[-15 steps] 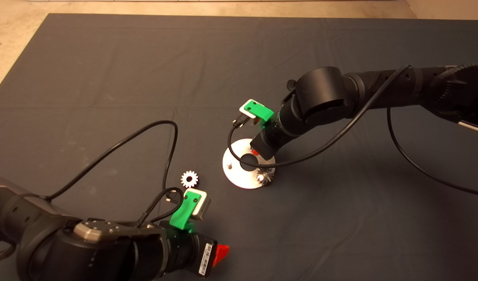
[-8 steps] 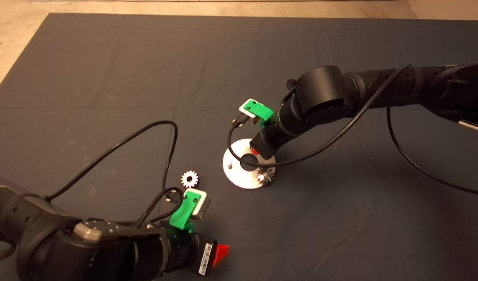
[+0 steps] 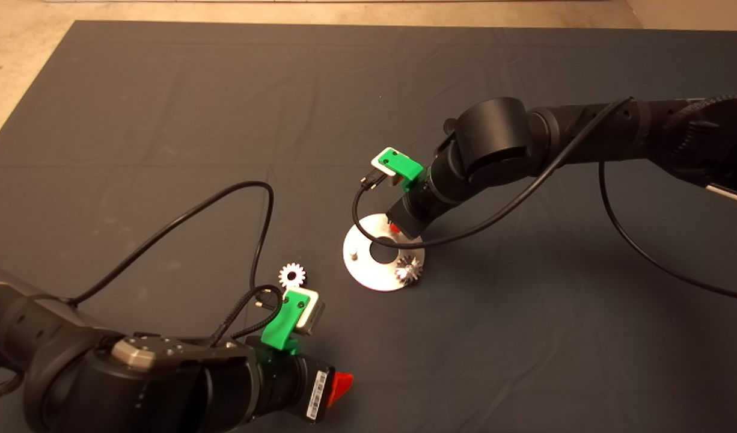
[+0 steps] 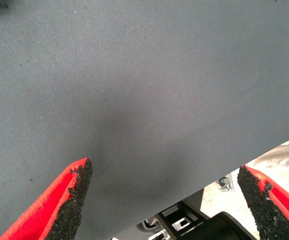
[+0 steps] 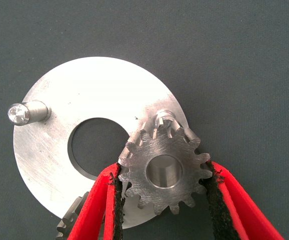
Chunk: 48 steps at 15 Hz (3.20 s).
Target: Install three planetary gears onto the carrier pins
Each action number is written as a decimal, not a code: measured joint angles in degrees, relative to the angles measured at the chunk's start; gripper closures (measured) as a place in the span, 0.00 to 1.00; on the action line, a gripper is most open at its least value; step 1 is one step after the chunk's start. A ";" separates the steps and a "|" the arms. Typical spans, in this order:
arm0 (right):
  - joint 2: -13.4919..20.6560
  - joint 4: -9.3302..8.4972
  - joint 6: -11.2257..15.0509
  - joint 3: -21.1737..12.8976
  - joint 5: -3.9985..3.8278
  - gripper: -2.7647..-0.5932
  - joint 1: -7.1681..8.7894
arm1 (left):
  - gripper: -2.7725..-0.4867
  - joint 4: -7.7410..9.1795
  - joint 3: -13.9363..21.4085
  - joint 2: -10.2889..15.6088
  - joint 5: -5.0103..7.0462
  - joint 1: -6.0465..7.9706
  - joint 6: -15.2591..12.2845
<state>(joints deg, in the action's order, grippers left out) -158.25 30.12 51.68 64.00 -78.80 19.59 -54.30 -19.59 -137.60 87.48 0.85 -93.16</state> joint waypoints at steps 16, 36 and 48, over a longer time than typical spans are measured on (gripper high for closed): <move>0.00 1.37 -0.02 0.33 0.57 0.85 0.09 | 0.31 0.00 0.00 -0.02 0.00 0.17 -0.02; 0.00 2.17 -0.02 1.71 2.51 0.85 0.09 | 0.31 0.00 0.00 -0.20 -0.02 0.16 -0.04; 0.20 2.21 -0.02 1.71 2.54 0.86 0.06 | 0.31 0.00 0.00 -0.17 0.00 0.18 -0.15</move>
<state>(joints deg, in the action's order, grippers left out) -158.05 32.33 51.65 65.71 -76.26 19.65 -54.30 -19.59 -137.77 87.48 1.04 -93.31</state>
